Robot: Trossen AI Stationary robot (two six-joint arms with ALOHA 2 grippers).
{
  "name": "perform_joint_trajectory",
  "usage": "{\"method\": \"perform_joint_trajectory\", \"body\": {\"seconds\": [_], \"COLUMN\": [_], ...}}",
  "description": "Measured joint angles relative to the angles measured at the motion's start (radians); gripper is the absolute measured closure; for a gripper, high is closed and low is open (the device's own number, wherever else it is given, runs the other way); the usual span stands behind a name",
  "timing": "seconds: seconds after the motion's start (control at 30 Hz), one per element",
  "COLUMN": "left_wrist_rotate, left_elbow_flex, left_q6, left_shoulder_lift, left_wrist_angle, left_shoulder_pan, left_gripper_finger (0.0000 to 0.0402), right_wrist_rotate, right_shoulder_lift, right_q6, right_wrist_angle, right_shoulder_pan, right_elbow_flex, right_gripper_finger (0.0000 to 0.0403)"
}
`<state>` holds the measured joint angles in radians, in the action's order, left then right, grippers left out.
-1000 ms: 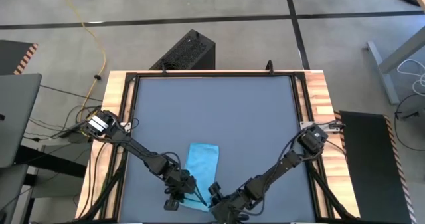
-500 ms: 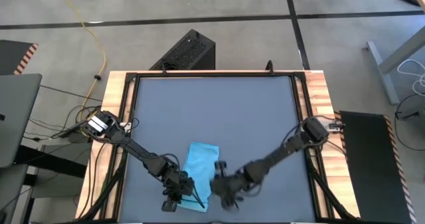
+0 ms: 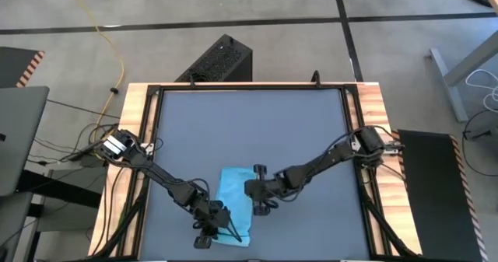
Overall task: Roll towel
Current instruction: Roll the blue towel
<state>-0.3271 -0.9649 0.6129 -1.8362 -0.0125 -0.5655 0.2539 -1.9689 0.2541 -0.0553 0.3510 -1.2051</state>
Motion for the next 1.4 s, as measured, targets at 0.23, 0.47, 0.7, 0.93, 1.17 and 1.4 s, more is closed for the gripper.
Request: {"method": "perform_joint_trajectory", "body": {"seconds": [0.23,0.47,0.7,0.93,1.17,1.4], "left_wrist_rotate": [0.091,0.172,0.223,0.262,0.260,0.230], "left_elbow_flex": [0.000,0.000,0.000,0.000,0.000,0.000], "left_q6": [0.135,0.320,0.447,0.491,0.453,0.366], "left_shoulder_lift": [0.000,0.001,0.001,0.001,0.001,0.001], "left_wrist_angle": [0.013,0.039,0.052,0.057,0.048,0.038], "left_shoulder_pan": [0.000,-0.002,-0.016,-0.016,-0.001,0.031], "left_gripper_finger": [0.0401,0.0401,0.0401,0.0401,0.0401,0.0401], "right_wrist_rotate": [-0.023,-0.053,0.093,0.071,0.029,-0.224], "right_shoulder_lift": [0.001,0.008,0.008,0.026,0.195,0.266], "right_q6": [-0.159,-0.210,-0.276,-0.339,-0.369,-0.212], "right_wrist_angle": [-0.099,-0.066,-0.067,0.009,-0.080,-0.105], "right_shoulder_pan": [-0.104,-0.214,-0.279,-0.289,-0.208,-0.057], "right_elbow_flex": [0.007,0.074,0.080,0.083,0.077,0.075], "right_gripper_finger": [0.0387,0.0384,0.0386,0.0386,0.0385,0.0341]}}
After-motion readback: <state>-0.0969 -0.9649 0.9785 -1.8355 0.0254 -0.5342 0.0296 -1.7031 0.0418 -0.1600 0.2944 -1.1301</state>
